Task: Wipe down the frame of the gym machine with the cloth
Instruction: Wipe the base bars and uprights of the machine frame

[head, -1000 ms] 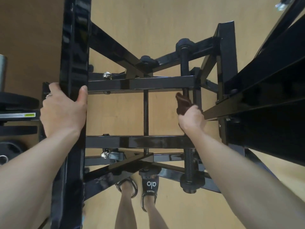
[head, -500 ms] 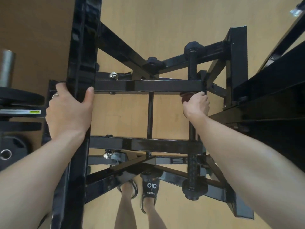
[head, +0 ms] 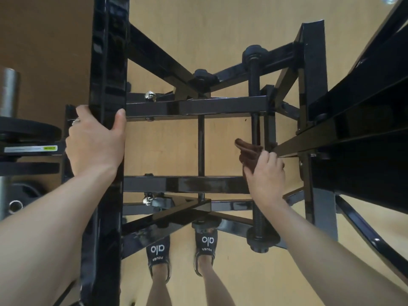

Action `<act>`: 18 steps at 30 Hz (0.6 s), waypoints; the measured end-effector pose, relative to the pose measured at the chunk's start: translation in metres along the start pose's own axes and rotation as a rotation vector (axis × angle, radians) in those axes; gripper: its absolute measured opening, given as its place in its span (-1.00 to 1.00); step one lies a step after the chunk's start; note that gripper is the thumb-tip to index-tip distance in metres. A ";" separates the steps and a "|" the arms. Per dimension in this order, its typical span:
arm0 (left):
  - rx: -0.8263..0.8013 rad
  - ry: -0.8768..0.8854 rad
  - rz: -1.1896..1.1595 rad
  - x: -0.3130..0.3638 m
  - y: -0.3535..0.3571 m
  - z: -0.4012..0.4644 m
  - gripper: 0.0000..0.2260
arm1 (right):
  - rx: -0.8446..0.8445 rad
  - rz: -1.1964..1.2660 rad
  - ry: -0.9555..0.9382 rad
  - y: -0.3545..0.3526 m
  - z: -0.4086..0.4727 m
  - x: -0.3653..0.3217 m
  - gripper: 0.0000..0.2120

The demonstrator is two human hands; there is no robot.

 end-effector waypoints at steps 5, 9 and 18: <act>0.006 -0.003 -0.010 -0.003 0.001 0.002 -0.40 | -0.096 -0.079 -0.199 0.034 -0.058 -0.080 -0.41; -0.004 -0.002 -0.009 -0.005 0.002 0.002 -0.41 | -0.139 -0.047 -0.453 0.070 -0.086 -0.181 -0.54; -0.021 -0.013 -0.045 -0.005 0.003 0.002 -0.41 | -0.046 -0.078 -0.358 0.045 -0.079 -0.055 -0.64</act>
Point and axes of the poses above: each hand's wrist, its own z-axis towards the middle knuckle, its own y-axis out of the palm, x = y × z, the point moved 10 cm from there along z, towards the middle knuckle, and after that the axes turned 3 degrees about y, right-handed, at the moved point
